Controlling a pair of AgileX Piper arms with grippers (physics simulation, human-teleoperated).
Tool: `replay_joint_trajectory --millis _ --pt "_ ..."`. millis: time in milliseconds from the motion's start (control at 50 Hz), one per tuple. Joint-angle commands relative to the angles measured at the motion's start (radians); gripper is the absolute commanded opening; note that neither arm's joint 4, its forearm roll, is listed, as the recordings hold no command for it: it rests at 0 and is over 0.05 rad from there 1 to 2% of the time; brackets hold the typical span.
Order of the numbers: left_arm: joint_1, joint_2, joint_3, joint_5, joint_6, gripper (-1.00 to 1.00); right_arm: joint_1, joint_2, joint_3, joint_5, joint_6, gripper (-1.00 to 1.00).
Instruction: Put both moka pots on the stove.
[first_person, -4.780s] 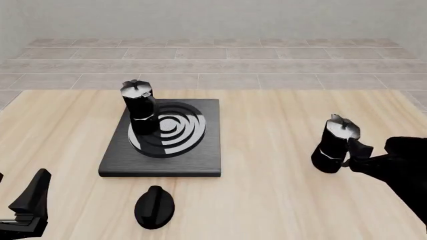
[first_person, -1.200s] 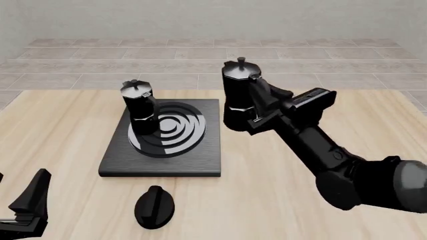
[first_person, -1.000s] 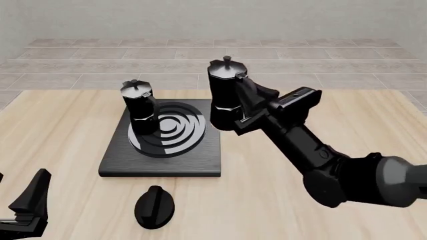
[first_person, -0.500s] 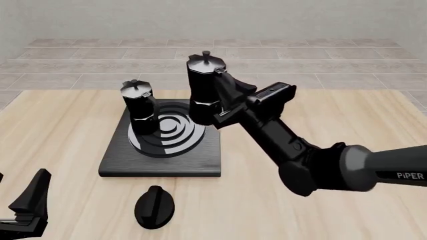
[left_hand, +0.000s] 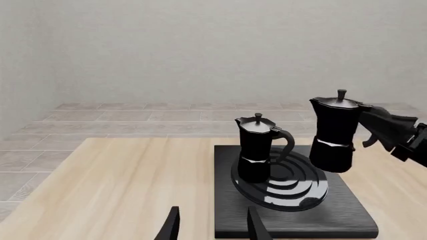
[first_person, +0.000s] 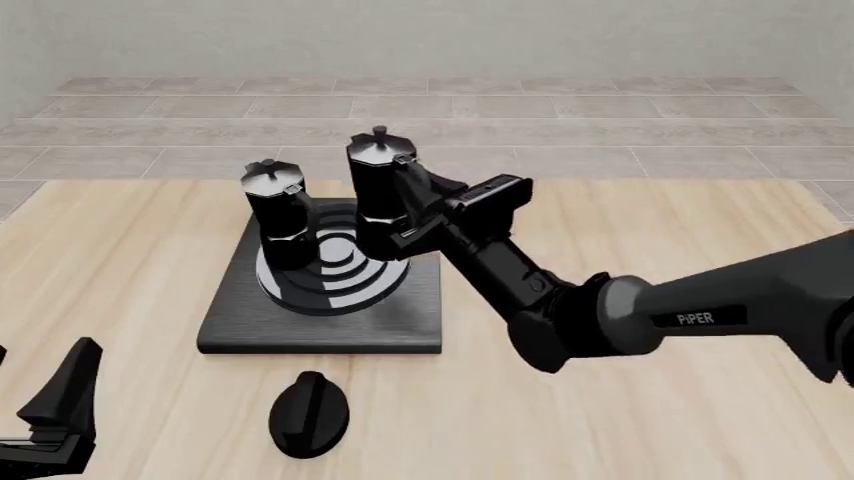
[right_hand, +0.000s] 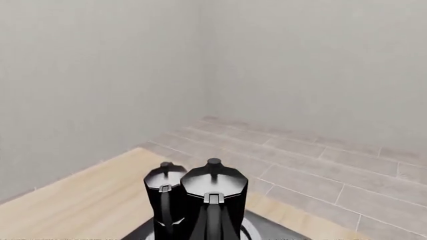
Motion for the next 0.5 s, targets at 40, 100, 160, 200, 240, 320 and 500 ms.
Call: replay_joint_trajectory --millis 40,100,160,200,240,320,500 --pt "0.000 0.000 0.000 0.000 0.000 1.00 0.005 0.029 -0.068 0.010 0.015 -1.00" --pt "0.000 0.000 0.000 0.000 0.000 1.00 0.002 0.036 -0.079 0.015 0.018 -1.00" --pt "0.000 0.000 0.000 0.000 0.000 1.00 0.000 0.047 -0.088 0.020 0.025 -1.00" --pt "0.000 0.000 0.000 0.000 0.000 1.00 0.001 0.053 -0.090 0.020 0.029 -1.00" --pt "0.000 0.000 0.000 0.000 0.000 1.00 0.001 0.058 -0.094 0.021 0.028 -1.00" --pt "0.000 0.000 0.000 0.000 0.000 1.00 -0.004 0.070 -0.106 0.024 0.029 -1.00" --pt "0.000 0.000 0.000 0.000 0.000 1.00 -0.002 0.089 -0.125 0.023 0.035 -1.00"
